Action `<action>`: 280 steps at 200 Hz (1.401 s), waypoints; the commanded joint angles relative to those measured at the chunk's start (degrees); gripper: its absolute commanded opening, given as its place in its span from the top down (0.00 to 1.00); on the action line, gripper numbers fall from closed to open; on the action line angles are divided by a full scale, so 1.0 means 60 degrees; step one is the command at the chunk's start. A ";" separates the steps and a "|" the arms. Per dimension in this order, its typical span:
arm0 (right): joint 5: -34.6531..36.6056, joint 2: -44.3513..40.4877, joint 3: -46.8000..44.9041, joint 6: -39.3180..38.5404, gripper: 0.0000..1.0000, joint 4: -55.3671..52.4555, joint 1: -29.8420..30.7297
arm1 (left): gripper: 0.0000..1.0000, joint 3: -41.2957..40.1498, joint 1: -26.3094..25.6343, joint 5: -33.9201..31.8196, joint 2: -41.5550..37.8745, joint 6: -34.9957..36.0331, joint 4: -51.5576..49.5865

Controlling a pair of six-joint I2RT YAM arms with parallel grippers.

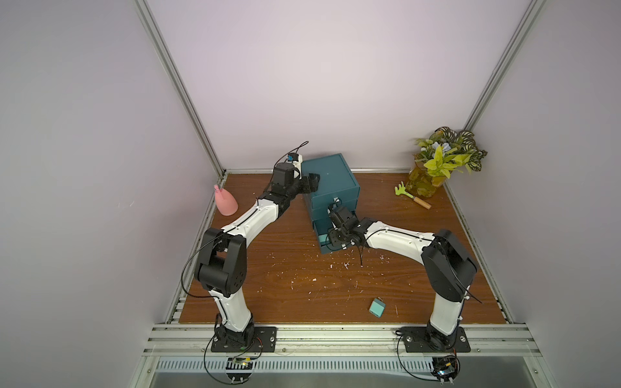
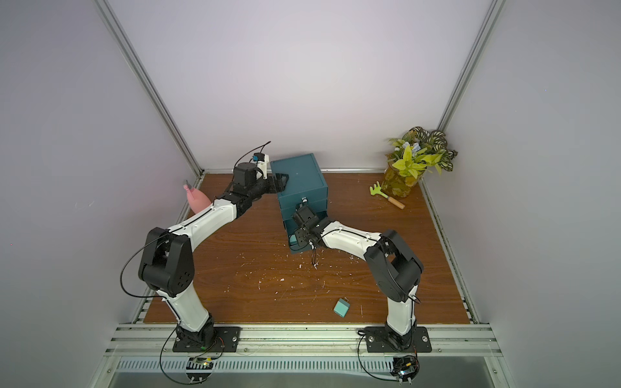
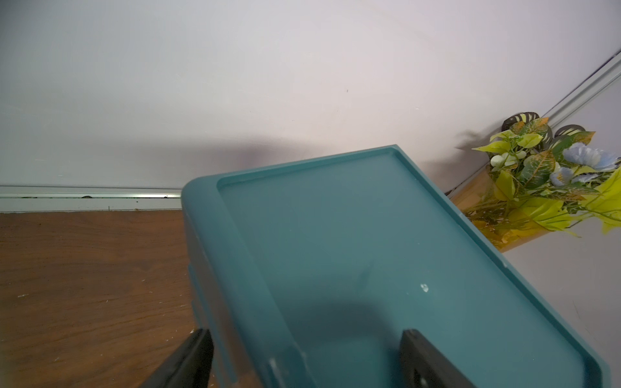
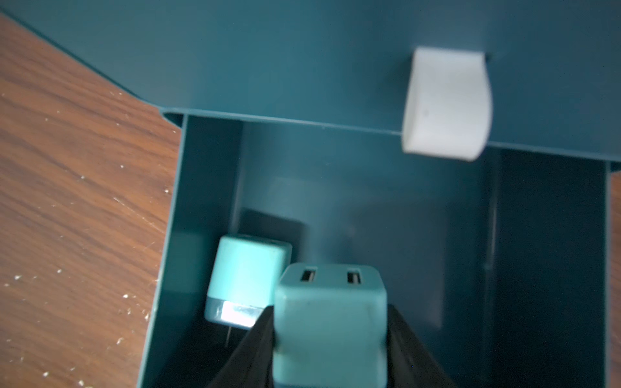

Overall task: Place the plugs into the drawer by color
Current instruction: Place the plug in the drawer, then pick up the plug from the center of the board.

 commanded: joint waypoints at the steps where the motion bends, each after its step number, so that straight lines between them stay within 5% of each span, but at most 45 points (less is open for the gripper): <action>1: -0.0279 0.0033 0.0171 -0.0008 0.63 0.0089 -0.0041 | 0.17 -0.0117 -0.0077 0.0027 0.0440 0.0136 -0.1098; 85: -0.0280 -0.0008 0.0556 -0.0257 0.40 -0.0420 -0.0085 | 0.17 -0.0128 -0.0077 0.0014 0.0356 0.0148 -0.1104; 130: -0.0176 -0.1010 0.0555 -0.0155 0.37 -0.1194 -0.0059 | 0.17 -0.0127 -0.0077 0.0013 0.0315 0.0147 -0.1097; 214: 0.0127 -0.5760 -0.3887 0.2637 0.37 -0.2897 0.0829 | 0.17 -0.0187 -0.0121 0.0064 0.0265 0.0110 -0.1037; 280: -0.0677 -0.8297 -0.6650 0.5853 0.31 -0.3300 0.2778 | 0.18 -0.0200 -0.0194 0.0118 0.0312 0.0051 -0.1025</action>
